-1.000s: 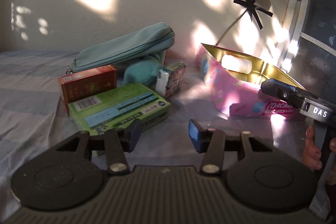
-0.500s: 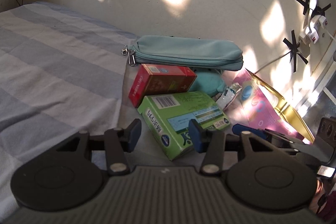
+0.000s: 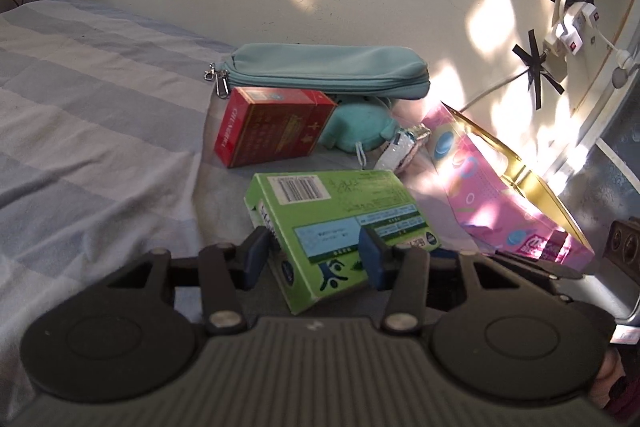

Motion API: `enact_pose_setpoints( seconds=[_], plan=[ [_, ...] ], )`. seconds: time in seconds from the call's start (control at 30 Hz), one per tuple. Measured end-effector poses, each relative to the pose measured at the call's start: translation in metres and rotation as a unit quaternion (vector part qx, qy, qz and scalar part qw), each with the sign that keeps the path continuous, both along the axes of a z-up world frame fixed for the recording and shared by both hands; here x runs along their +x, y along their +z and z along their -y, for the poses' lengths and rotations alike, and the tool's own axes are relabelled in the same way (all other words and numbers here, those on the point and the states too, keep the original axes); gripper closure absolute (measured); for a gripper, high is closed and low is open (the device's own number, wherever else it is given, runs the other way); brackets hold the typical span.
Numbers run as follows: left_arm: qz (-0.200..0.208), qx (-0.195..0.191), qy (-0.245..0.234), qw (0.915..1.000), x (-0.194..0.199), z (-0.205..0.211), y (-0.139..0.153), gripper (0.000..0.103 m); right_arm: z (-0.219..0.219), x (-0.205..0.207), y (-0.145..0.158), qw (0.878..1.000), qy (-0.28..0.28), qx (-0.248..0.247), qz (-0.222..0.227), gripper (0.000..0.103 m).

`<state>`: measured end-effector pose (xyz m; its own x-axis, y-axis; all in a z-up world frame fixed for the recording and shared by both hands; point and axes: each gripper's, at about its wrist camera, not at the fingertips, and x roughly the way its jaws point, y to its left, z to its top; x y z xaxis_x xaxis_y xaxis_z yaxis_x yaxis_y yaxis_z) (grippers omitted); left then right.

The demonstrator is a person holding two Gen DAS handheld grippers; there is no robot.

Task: Organize objects
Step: 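Grasp the green medicine box with the left gripper, then lower the green box into the pink tin and open the left gripper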

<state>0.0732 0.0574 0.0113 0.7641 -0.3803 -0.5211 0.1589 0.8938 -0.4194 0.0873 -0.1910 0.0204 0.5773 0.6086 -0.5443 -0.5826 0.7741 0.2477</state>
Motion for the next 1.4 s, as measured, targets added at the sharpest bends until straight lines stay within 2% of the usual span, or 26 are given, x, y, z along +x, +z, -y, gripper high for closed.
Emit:
enact_pose_setpoints(
  seconds=[0.13, 0.2, 0.27, 0.37, 0.53, 0.6, 0.7, 0.8, 0.9, 1.03, 1.23, 1.3, 1.4],
  plan=[
    [0.000, -0.005, -0.043, 0.9991, -0.019, 0.005, -0.001, 0.052, 0.024, -0.046, 0.005, 1.000, 0.004, 0.019, -0.014, 0.046],
    [-0.004, -0.016, -0.048, 0.9987, -0.024, 0.004, -0.003, 0.050, 0.030, -0.061, 0.006, 1.000, -0.003, 0.015, -0.004, 0.045],
    [-0.001, -0.015, -0.040, 0.9991, -0.027, 0.003, -0.003, 0.050, 0.030, -0.069, 0.010, 0.999, -0.022, -0.011, 0.021, 0.045],
    [-0.013, -0.015, -0.029, 0.9994, -0.025, 0.000, -0.003, 0.049, 0.027, -0.061, 0.011, 0.999, -0.030, -0.025, 0.025, 0.044],
    [-0.038, -0.029, -0.044, 0.9979, -0.017, 0.006, -0.007, 0.050, 0.012, -0.039, 0.003, 0.999, -0.017, -0.043, 0.021, 0.045],
    [-0.026, -0.021, -0.041, 0.9986, -0.015, 0.010, -0.008, 0.050, 0.008, -0.030, -0.004, 0.999, -0.011, -0.030, 0.005, 0.048],
    [-0.011, -0.005, -0.043, 0.9990, -0.017, 0.017, 0.000, 0.050, 0.006, -0.034, -0.002, 0.999, -0.021, -0.032, 0.020, 0.052],
    [0.031, 0.002, -0.062, 0.9976, -0.017, 0.029, 0.023, 0.051, 0.016, -0.049, 0.009, 0.997, -0.040, -0.030, 0.057, 0.056],
    [0.080, 0.018, -0.091, 0.9925, -0.009, 0.059, 0.049, 0.051, 0.034, -0.062, 0.028, 0.989, -0.079, -0.041, 0.120, 0.056],
    [0.132, 0.042, -0.124, 0.9826, 0.016, 0.116, 0.072, 0.050, 0.061, -0.067, 0.046, 0.968, -0.149, -0.075, 0.189, 0.056],
    [0.171, 0.056, -0.186, 0.9660, 0.053, 0.199, 0.084, 0.050, 0.131, -0.045, 0.053, 0.948, -0.243, -0.059, 0.198, 0.056],
    [0.179, 0.067, -0.197, 0.9616, 0.062, 0.222, 0.082, 0.050, 0.152, -0.033, 0.051, 0.945, -0.265, -0.050, 0.187, 0.056],
    [0.171, 0.072, -0.206, 0.9609, 0.078, 0.249, 0.075, 0.050, 0.174, -0.017, 0.044, 0.941, -0.291, -0.041, 0.171, 0.056]
  ],
)
